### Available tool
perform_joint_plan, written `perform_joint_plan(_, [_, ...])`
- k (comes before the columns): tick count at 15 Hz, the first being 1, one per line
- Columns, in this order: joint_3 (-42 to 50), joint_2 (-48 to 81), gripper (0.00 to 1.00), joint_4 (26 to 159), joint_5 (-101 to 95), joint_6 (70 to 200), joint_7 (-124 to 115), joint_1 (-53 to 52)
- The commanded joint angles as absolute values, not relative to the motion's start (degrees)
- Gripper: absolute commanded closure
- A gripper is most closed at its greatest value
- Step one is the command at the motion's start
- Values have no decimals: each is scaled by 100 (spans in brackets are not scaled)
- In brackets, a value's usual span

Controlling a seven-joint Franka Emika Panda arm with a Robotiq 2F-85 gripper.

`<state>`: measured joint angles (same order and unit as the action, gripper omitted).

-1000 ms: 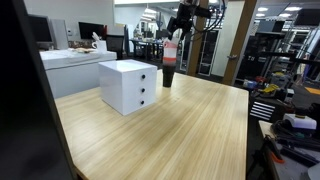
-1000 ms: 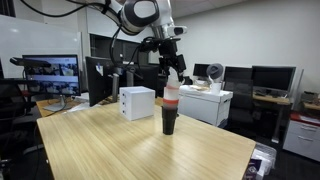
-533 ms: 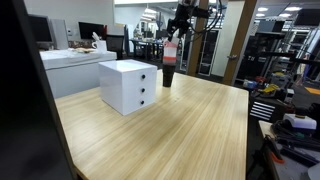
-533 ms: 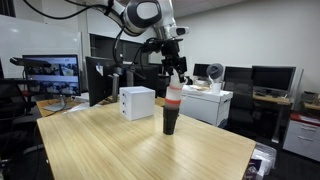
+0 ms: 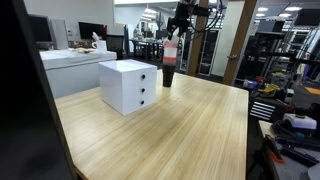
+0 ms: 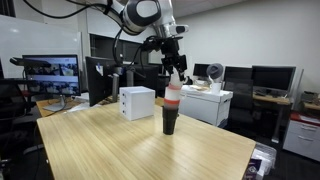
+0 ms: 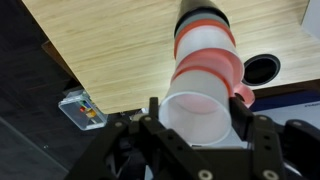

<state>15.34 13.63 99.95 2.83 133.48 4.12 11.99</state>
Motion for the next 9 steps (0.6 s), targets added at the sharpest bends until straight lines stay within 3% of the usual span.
perform_joint_plan(1, [1397, 1000, 56, 10050, 103, 13076, 495, 1268])
perform_joint_plan(9, [1222, 141, 56, 10136, 59, 12135, 813, 1194])
